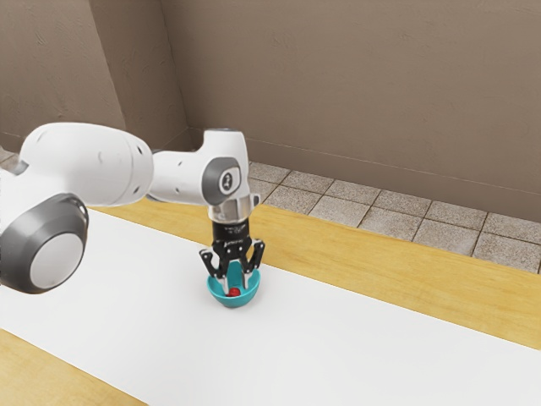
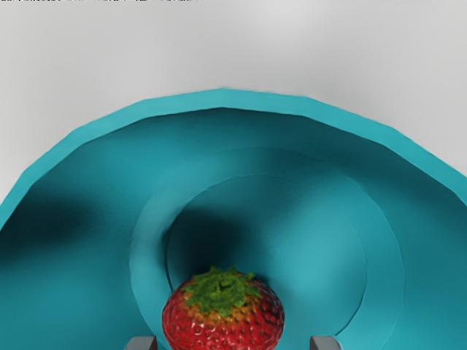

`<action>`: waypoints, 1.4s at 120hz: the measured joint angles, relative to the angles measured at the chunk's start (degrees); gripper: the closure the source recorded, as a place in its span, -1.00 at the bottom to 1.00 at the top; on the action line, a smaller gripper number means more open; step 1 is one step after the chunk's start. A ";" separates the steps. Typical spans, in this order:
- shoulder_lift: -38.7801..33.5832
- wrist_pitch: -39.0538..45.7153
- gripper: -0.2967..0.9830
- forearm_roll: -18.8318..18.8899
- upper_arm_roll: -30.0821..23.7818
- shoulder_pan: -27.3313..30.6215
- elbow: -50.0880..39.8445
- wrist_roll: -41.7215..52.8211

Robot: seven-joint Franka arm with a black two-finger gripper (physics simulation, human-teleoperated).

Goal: Take strawberry from the bowl

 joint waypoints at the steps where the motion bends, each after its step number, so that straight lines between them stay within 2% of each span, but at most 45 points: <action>1: 0.04 0.03 0.19 0.01 0.00 0.01 0.02 -0.03; 32: 1.07 0.23 0.28 0.19 1.41 0.04 0.13 -0.03; 68: 1.65 0.04 0.24 -0.01 1.24 -0.04 0.06 0.18; 94: 1.74 -0.67 0.38 0.28 1.14 -0.09 0.76 0.21; 111: 0.26 -2.16 0.43 0.76 1.32 -0.06 2.96 0.49; 123: -3.39 -3.84 0.43 2.26 1.11 -0.18 3.85 0.76; 135: -6.21 -5.68 0.43 3.49 -3.33 -0.67 3.99 0.92; 147: -6.83 -6.86 0.43 4.04 -7.74 -5.33 5.08 0.57; 168: -0.46 -7.88 0.36 3.83 -10.56 -7.94 11.60 -0.44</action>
